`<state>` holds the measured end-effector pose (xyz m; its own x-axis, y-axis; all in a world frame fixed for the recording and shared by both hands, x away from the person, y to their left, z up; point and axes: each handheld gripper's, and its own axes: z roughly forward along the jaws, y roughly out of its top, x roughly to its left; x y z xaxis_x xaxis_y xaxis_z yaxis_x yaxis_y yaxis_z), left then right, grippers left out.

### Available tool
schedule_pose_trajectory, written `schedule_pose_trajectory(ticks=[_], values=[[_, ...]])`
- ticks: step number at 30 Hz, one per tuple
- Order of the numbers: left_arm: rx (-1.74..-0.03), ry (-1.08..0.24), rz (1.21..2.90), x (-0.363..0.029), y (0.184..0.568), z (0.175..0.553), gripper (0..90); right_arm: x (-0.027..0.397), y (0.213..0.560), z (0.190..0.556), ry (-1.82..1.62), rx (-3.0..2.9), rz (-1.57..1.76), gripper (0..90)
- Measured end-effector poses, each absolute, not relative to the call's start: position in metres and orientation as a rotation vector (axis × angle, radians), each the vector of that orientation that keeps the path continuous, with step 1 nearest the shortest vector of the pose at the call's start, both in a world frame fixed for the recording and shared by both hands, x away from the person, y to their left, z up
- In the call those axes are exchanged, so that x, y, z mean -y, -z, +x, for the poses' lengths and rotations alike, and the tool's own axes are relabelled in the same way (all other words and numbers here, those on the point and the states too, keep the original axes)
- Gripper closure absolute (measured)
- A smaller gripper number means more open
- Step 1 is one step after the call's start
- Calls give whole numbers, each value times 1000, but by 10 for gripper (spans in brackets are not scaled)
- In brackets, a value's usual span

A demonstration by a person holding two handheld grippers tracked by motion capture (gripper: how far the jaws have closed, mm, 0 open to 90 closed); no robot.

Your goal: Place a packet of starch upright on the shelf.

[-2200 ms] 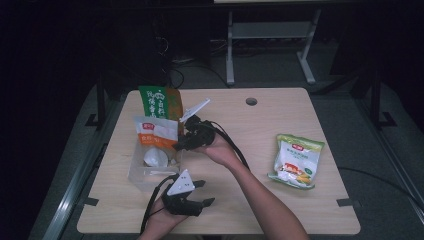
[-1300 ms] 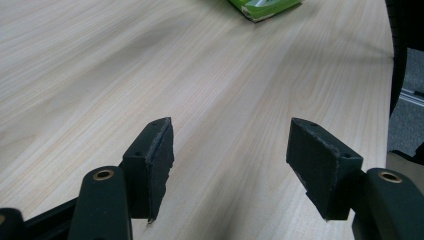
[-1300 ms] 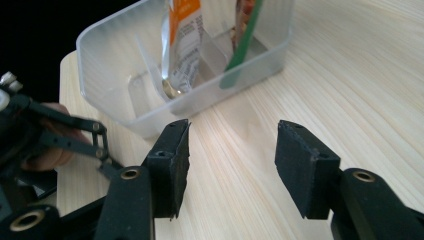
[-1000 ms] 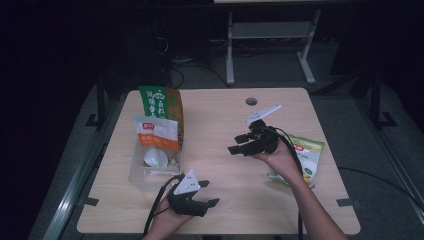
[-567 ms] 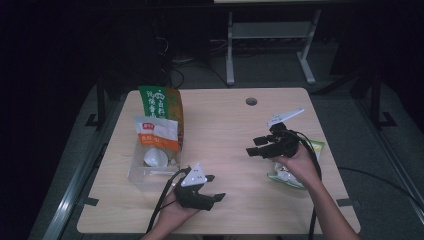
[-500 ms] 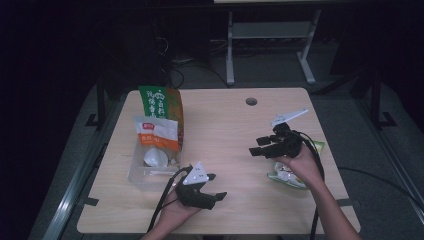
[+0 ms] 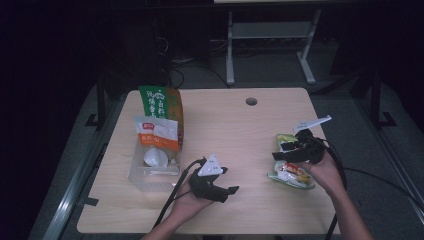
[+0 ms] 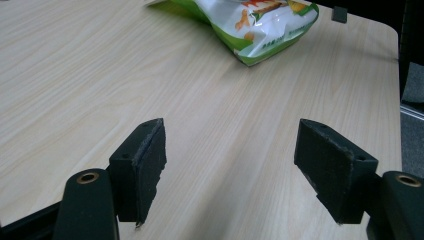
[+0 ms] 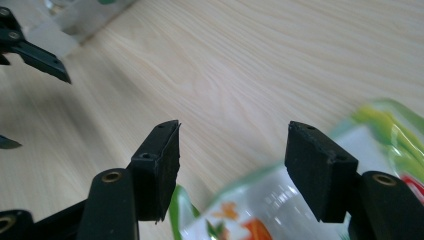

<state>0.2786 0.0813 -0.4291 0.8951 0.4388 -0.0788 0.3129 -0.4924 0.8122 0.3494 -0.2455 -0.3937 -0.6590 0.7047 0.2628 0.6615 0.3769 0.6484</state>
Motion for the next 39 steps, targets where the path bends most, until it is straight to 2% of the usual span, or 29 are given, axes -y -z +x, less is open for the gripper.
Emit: schedule_pose_trajectory(ticks=[20,34,37,39], values=[[-517,-121,2147,-54,436,288,286,321,421,341,-959,-2415,1532,371],[-518,-112,2161,-52,438,288,286,345,439,341,-886,-2364,1652,367],[-516,-110,2165,-51,440,288,286,346,445,343,-973,-2372,1698,428],[-516,-106,2166,-51,440,288,286,345,447,344,-1021,-2385,1720,546]])
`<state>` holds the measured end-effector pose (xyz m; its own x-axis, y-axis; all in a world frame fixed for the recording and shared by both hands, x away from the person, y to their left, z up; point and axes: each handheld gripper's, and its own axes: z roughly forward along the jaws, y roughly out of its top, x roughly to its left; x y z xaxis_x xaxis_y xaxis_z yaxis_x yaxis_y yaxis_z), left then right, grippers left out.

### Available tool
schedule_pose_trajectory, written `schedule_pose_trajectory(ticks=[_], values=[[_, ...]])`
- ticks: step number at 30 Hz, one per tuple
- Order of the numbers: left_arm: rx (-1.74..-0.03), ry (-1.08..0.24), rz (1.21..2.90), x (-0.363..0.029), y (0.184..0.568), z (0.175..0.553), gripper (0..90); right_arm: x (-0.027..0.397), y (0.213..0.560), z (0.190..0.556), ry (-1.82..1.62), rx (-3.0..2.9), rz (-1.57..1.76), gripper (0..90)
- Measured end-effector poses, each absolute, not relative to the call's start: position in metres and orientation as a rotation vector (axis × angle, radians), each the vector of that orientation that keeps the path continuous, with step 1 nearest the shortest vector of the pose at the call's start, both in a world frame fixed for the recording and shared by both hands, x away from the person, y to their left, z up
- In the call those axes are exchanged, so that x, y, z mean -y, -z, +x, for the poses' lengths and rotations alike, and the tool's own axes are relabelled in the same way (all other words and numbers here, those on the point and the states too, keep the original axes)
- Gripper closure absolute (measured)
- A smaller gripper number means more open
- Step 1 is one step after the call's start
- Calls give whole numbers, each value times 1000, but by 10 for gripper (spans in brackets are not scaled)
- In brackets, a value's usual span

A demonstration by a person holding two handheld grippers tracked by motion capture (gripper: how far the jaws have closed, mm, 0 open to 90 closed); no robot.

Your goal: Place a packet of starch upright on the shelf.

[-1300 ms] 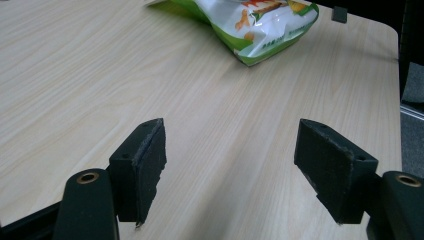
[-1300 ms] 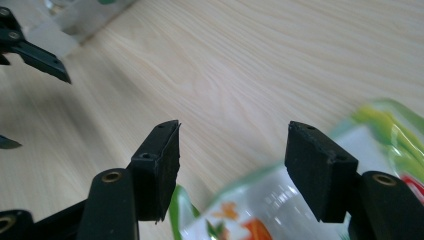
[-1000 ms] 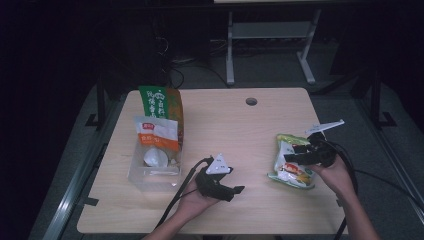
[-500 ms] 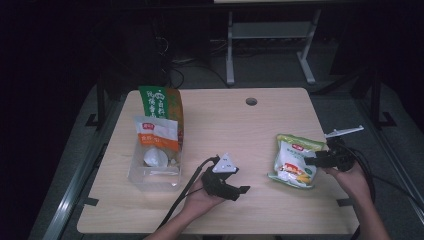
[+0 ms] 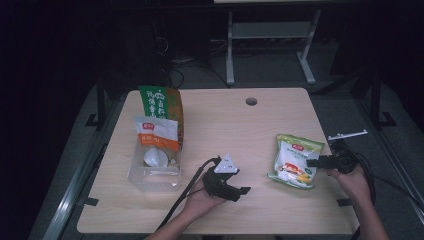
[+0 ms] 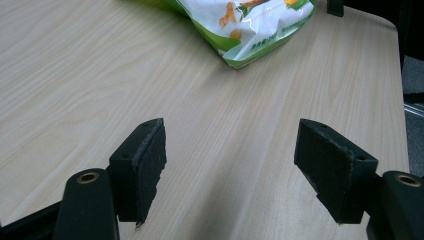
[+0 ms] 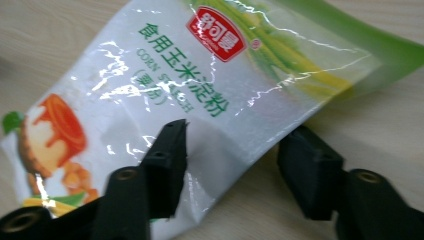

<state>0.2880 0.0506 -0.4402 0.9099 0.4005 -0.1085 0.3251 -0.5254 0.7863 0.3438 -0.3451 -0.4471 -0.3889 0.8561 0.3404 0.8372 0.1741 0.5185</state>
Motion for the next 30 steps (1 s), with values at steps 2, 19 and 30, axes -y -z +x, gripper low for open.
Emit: schedule_pose_trajectory(ticks=[2,19,30], values=[[-521,-102,2164,-50,441,289,286,342,448,344,-1046,-2415,1706,646],[-541,-47,2129,-48,439,300,286,310,399,323,-1240,-2429,1435,889],[-544,50,2062,-24,433,319,303,284,375,307,-1297,-2501,1219,888]])
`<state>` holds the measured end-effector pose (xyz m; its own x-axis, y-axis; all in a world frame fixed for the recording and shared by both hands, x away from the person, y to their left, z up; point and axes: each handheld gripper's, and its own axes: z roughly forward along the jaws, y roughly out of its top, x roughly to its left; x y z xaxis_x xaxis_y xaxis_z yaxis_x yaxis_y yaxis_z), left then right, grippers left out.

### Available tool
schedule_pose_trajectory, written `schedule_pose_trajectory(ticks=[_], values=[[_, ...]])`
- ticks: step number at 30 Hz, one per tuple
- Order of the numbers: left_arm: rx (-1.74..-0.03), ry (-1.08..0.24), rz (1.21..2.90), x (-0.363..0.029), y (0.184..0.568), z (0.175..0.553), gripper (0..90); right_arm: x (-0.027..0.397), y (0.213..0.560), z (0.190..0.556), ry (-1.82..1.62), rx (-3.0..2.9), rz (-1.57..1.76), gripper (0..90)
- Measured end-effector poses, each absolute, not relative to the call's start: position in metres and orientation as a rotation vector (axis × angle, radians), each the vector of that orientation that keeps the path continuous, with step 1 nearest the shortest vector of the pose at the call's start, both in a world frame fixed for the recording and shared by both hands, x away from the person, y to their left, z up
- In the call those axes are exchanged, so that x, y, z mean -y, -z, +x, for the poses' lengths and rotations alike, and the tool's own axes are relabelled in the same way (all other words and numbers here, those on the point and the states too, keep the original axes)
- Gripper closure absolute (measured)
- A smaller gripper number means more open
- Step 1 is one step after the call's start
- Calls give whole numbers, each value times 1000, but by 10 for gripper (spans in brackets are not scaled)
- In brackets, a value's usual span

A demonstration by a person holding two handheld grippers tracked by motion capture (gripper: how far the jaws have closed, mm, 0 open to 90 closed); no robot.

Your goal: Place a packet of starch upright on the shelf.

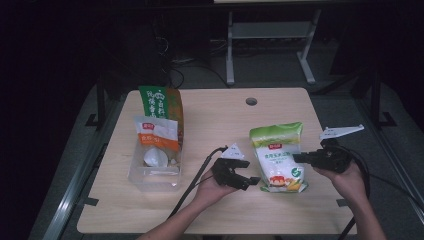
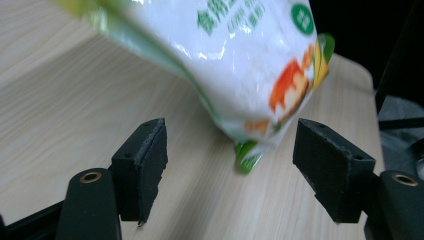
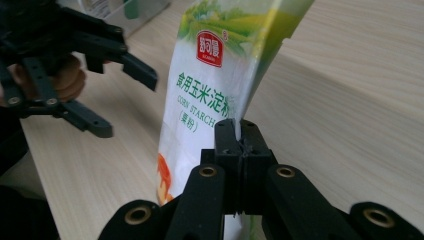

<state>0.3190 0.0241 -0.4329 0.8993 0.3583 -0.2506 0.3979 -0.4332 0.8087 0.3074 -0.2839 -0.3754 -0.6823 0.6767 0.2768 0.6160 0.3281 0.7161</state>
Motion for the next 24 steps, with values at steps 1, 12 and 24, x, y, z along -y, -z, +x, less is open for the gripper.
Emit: schedule_pose_trajectory(ticks=[1,12,24], values=[[-547,69,2054,-22,433,321,312,283,375,306,-1302,-2505,1208,888],[-568,99,2028,-25,428,329,769,261,368,299,-1335,-2552,1068,888],[-614,-102,2029,-66,409,327,848,220,371,311,-1316,-2571,977,880]])
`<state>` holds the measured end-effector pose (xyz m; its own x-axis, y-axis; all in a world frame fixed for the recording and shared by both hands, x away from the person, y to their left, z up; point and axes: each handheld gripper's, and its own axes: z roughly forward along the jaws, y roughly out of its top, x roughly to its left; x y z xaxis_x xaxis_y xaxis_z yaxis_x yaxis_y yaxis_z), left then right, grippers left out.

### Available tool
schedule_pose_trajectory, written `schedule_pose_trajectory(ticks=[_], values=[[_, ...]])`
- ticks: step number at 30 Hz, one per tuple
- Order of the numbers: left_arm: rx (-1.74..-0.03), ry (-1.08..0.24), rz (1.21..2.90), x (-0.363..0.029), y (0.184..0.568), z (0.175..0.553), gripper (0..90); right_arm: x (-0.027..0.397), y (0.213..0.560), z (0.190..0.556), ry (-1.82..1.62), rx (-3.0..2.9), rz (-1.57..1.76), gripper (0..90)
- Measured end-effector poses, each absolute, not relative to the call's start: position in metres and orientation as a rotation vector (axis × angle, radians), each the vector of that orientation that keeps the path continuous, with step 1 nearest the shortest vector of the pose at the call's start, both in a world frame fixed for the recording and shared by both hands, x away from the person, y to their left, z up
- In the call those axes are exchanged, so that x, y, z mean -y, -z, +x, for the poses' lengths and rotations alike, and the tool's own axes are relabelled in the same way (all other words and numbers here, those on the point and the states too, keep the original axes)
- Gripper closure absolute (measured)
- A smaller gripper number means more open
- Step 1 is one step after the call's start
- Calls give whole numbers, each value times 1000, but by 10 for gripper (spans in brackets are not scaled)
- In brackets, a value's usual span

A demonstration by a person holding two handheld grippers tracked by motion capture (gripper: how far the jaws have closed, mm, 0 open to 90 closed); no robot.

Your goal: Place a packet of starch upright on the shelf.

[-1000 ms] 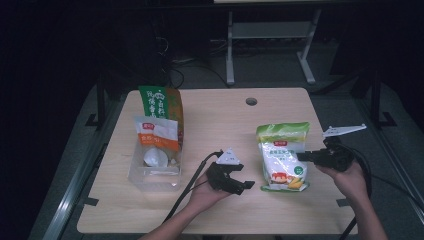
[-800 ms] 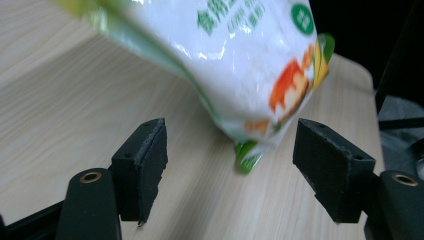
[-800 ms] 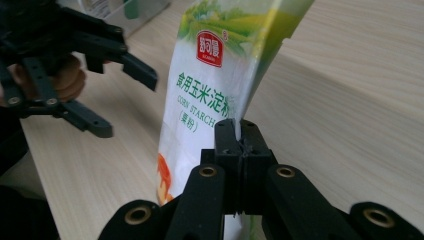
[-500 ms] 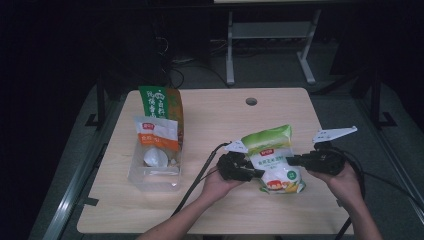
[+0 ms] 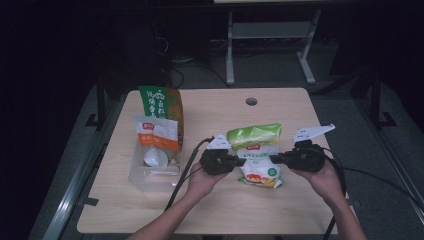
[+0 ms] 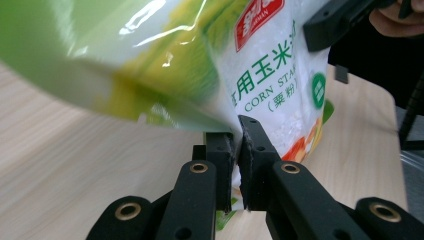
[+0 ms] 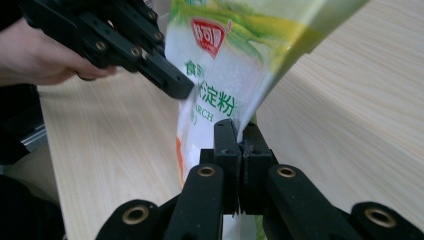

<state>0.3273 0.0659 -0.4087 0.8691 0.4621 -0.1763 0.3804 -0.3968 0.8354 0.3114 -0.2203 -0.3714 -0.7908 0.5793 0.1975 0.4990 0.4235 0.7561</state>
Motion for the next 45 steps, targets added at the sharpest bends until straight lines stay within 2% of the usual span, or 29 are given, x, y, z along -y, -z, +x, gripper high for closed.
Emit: schedule_pose_trajectory(ticks=[11,16,23,26,30,34,39,45], values=[[-628,-142,2049,-83,413,322,850,196,385,318,-1267,-2647,941,849],[-604,-162,2063,-80,412,318,850,195,381,318,-1238,-2662,931,728],[-587,-151,2064,-80,411,317,849,189,380,323,-1221,-2676,915,612],[-574,-160,2070,-78,411,316,848,185,380,327,-1214,-2682,909,596],[-572,-159,2068,-79,411,315,844,177,382,328,-1189,-2707,892,641],[-580,-159,2064,-82,412,315,829,173,383,327,-1163,-2713,896,741],[-597,-155,2061,-88,414,312,761,174,381,325,-1158,-2692,897,828],[-591,-177,2088,-92,416,302,676,177,379,324,-1183,-2670,896,874]])
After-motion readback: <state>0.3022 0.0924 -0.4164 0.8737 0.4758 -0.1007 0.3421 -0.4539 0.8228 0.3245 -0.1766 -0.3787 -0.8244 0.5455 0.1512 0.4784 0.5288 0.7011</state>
